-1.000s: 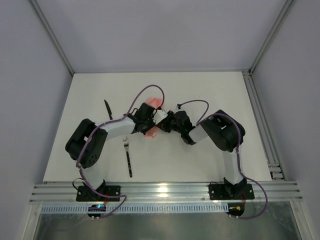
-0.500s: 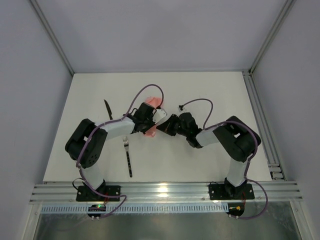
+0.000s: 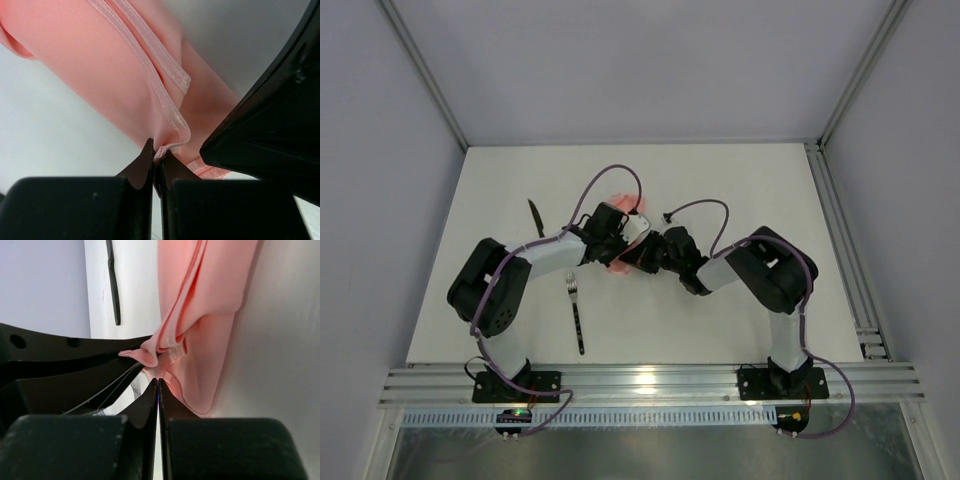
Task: Fold the napkin into a case and place the utensils inside
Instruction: Stuff the top corner of the smaller-rectangle-folded napkin into the folded napkin.
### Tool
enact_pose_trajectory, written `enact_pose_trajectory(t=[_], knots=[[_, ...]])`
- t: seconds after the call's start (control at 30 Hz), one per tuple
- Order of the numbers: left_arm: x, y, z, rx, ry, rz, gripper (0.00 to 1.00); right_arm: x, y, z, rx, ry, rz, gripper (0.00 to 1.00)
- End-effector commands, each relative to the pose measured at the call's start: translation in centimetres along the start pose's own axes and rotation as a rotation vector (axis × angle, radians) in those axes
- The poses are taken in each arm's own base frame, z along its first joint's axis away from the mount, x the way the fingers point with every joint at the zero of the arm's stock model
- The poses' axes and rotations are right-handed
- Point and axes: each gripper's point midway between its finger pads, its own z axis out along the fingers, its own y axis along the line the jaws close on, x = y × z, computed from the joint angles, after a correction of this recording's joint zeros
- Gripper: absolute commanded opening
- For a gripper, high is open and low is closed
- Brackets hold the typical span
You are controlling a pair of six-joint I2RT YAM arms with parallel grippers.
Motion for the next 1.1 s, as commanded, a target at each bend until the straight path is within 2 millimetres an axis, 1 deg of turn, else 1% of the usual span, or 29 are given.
enact_pose_trajectory(t=[0.0, 0.17, 0.2, 0.27, 0.3, 0.33, 0.4, 0.43, 0.5, 0.6, 0.63, 0.67, 0.7, 0.73, 0.83, 0.87, 0.9, 1.0, 1.07], knots=[[-2.9, 0.8, -1.7, 0.006, -0.09, -0.047, 0.0, -0.9, 2.0, 0.9, -0.06, -0.054, 0.003, 0.04], [-2.9, 0.9, -1.8, 0.006, -0.088, -0.058, 0.0, -1.0, 1.5, 1.9, -0.041, -0.084, 0.023, 0.04], [-2.9, 0.3, -1.6, 0.036, -0.092, -0.055, 0.0, -1.2, 1.7, 2.3, -0.047, -0.088, 0.025, 0.04], [-2.9, 0.2, -1.6, 0.041, -0.092, -0.055, 0.0, -1.1, 0.9, 2.9, -0.032, -0.081, 0.038, 0.04], [-2.9, 0.2, -1.6, 0.045, -0.092, -0.055, 0.0, -1.1, 1.1, 3.2, -0.035, -0.082, 0.04, 0.04], [-2.9, 0.1, -1.6, 0.048, -0.091, -0.056, 0.0, -1.0, 0.5, 3.5, -0.024, -0.079, 0.046, 0.04], [-3.1, -0.2, -1.6, 0.066, -0.1, -0.057, 0.0, -1.1, 0.5, 4.0, -0.021, -0.079, 0.053, 0.04], [-3.1, -0.3, -1.6, 0.07, -0.1, -0.055, 0.01, -1.1, 0.0, 4.3, -0.014, -0.081, 0.059, 0.04], [-3.2, -0.7, -1.6, 0.094, -0.104, -0.053, 0.02, -1.3, 0.1, 4.6, -0.014, -0.089, 0.071, 0.04], [-3.3, -1.4, -1.9, 0.133, -0.118, -0.047, 0.07, -1.7, 0.1, 5.0, -0.018, -0.105, 0.076, 0.04], [-3.3, -1.6, -1.9, 0.147, -0.118, -0.039, 0.12, -1.8, 0.3, 5.0, -0.022, -0.109, 0.077, 0.04], [-3.1, -1.8, -1.9, 0.156, -0.113, -0.04, 0.14, -1.8, 0.2, 5.1, -0.019, -0.111, 0.084, 0.04], [-2.9, -2.0, -1.8, 0.166, -0.108, -0.037, 0.21, -1.9, 0.2, 5.2, -0.023, -0.114, 0.085, 0.04], [-2.7, -2.4, -1.9, 0.183, -0.1, -0.034, 0.23, -1.9, 0.0, 5.2, -0.019, -0.114, 0.087, 0.04], [-2.3, -2.9, -2.0, 0.228, -0.096, -0.038, 0.27, -1.8, -0.5, 5.1, -0.007, -0.12, 0.106, 0.04], [-2.5, -2.9, -2.2, 0.239, -0.108, -0.039, 0.27, -1.7, -1.0, 5.0, 0.0, -0.124, 0.115, 0.04], [-2.5, -2.9, -2.4, 0.247, -0.116, -0.04, 0.3, -1.8, -0.9, 5.1, -0.008, -0.128, 0.12, 0.04], [-2.8, -3.4, -2.9, 0.287, -0.133, -0.013, 0.36, -1.6, -1.3, 5.2, -0.018, -0.12, 0.149, 0.04], [-3.0, -3.8, -3.1, 0.319, -0.141, -0.001, 0.37, -1.6, -1.4, 5.3, -0.02, -0.119, 0.168, 0.04]])
